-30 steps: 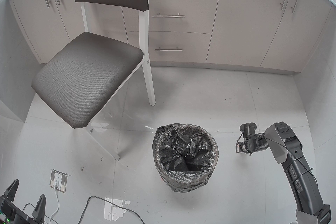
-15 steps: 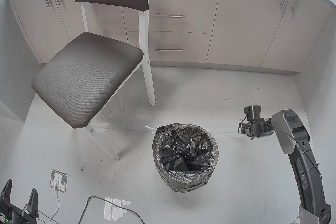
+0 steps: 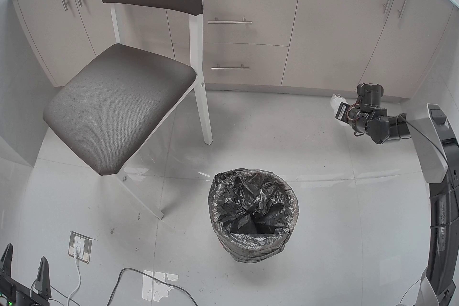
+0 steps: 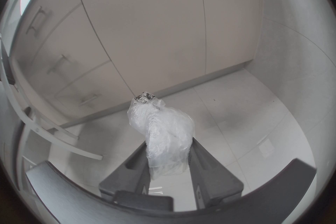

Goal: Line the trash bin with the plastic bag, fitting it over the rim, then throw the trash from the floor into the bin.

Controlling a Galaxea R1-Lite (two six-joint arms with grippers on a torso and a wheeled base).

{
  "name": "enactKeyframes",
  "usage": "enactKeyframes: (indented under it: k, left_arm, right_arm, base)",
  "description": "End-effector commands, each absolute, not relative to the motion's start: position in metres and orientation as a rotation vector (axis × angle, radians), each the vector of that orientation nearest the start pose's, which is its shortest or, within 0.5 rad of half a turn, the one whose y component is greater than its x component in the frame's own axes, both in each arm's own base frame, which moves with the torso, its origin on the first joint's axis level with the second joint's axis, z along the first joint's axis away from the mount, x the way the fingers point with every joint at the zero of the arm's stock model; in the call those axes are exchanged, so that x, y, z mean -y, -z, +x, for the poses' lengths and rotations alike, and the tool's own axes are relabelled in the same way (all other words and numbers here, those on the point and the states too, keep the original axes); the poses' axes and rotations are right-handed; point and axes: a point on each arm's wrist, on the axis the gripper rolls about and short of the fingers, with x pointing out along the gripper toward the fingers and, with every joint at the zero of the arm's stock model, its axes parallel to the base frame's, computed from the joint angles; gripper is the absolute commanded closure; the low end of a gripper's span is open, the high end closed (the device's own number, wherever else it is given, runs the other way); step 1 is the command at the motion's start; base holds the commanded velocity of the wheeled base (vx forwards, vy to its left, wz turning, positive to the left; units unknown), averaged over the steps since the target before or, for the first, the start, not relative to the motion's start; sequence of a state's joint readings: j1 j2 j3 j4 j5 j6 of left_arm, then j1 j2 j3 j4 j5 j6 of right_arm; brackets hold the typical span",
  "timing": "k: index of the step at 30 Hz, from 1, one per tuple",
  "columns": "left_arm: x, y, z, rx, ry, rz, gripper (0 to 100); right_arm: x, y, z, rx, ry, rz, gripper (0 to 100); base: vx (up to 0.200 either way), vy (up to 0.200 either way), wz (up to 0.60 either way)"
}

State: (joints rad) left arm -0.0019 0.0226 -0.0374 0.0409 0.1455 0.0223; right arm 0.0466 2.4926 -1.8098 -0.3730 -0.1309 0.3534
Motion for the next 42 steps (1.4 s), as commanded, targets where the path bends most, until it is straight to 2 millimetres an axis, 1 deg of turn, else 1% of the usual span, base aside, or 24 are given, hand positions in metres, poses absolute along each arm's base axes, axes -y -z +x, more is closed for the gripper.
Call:
enactKeyframes:
  k: [1,3,6,7,12,13,14,15,17,18,21,22,23,26,27,28,30,32,33,36,37,39,40,42]
  left_arm:
    - [-0.002,-0.081,-0.025,-0.010,-0.084,0.057,0]
    - [-0.001,-0.081,-0.025,-0.009,-0.041,0.060,0]
    - [-0.001,-0.081,-0.025,-0.010,-0.038,0.062,0]
    - [-0.001,-0.082,-0.025,-0.009,-0.050,0.049,0]
    - [-0.003,-0.082,-0.025,-0.012,-0.146,0.034,0]
    - [-0.004,-0.083,-0.026,-0.008,-0.201,0.049,0]
    - [-0.004,-0.083,-0.026,-0.008,-0.201,0.049,0]
    - [-0.005,-0.083,-0.026,-0.011,-0.215,0.062,0]
    - [-0.005,-0.083,-0.026,-0.008,-0.207,0.063,0]
    - [-0.004,-0.082,-0.025,-0.013,-0.173,0.057,0]
    - [0.000,-0.082,-0.025,-0.005,-0.021,0.057,0]
    - [0.000,-0.082,-0.025,-0.005,-0.021,0.057,0]
    - [0.001,-0.078,-0.024,-0.013,0.048,0.046,0]
    - [0.001,-0.077,-0.024,-0.016,0.056,0.046,0]
    - [0.001,-0.077,-0.024,-0.016,0.057,0.046,0]
    - [0.001,-0.077,-0.023,-0.016,0.057,0.043,0]
    - [0.001,-0.075,-0.023,-0.019,0.049,0.033,0]
    - [0.001,-0.076,-0.023,-0.030,0.048,0.015,0]
    - [0.001,-0.076,-0.023,-0.030,0.048,0.013,0]
    - [0.001,-0.076,-0.023,-0.029,0.043,0.010,0]
    - [0.001,-0.076,-0.023,-0.027,0.046,0.012,0]
    - [0.001,-0.076,-0.023,-0.026,0.045,0.012,0]
    - [0.001,-0.076,-0.023,-0.026,0.045,0.010,0]
    - [0.001,-0.076,-0.023,-0.023,0.045,0.009,0]
  right_arm:
    - [-0.037,-0.155,0.488,-0.197,0.058,0.344,100]
    - [-0.044,-0.158,0.482,-0.189,0.042,0.342,100]
    - [-0.050,-0.161,0.475,-0.179,0.025,0.341,100]
    - [-0.054,-0.165,0.470,-0.164,0.008,0.339,100]
    - [-0.062,-0.169,0.460,-0.151,-0.032,0.338,100]
    - [-0.065,-0.173,0.453,-0.152,-0.057,0.339,100]
    - [-0.065,-0.173,0.453,-0.152,-0.057,0.339,100]
    - [-0.068,-0.179,0.446,-0.152,-0.084,0.343,100]
    - [-0.070,-0.182,0.442,-0.155,-0.097,0.346,100]
    - [-0.072,-0.187,0.434,-0.154,-0.117,0.350,100]
    - [-0.078,-0.192,0.424,-0.165,-0.158,0.350,100]
    - [-0.078,-0.192,0.424,-0.165,-0.158,0.350,100]
    - [-0.081,-0.194,0.417,-0.174,-0.181,0.350,100]
    - [-0.091,-0.195,0.401,-0.208,-0.268,0.349,100]
    - [-0.092,-0.196,0.401,-0.209,-0.274,0.349,100]
    - [-0.100,-0.192,0.392,-0.241,-0.334,0.350,100]
    - [-0.112,-0.186,0.384,-0.279,-0.395,0.345,100]
    - [-0.124,-0.179,0.377,-0.316,-0.440,0.337,100]
    - [-0.125,-0.178,0.376,-0.319,-0.444,0.336,100]
    - [-0.145,-0.163,0.367,-0.379,-0.497,0.316,100]
    - [-0.155,-0.155,0.363,-0.405,-0.518,0.304,100]
    - [-0.166,-0.142,0.360,-0.444,-0.539,0.291,100]
    - [-0.166,-0.141,0.360,-0.447,-0.538,0.290,100]
    - [-0.178,-0.127,0.357,-0.493,-0.561,0.276,100]
  base:
    - [0.000,0.000,0.00]
    - [0.000,0.000,0.00]
    - [0.000,0.000,0.00]
    - [0.000,0.000,0.00]
    - [0.000,0.000,0.00]
    - [0.000,0.000,0.00]
    - [0.000,0.000,0.00]
    - [0.000,0.000,0.00]
    - [0.000,0.000,0.00]
    - [0.000,0.000,0.00]
    - [0.000,0.000,0.00]
    - [0.000,0.000,0.00]
    - [0.000,0.000,0.00]
    - [0.000,0.000,0.00]
    - [0.000,0.000,0.00]
    - [0.000,0.000,0.00]
    - [0.000,0.000,0.00]
    - [0.000,0.000,0.00]
    - [0.000,0.000,0.00]
    - [0.000,0.000,0.00]
    - [0.000,0.000,0.00]
    - [0.000,0.000,0.00]
    - [0.000,0.000,0.00]
    - [0.000,0.000,0.00]
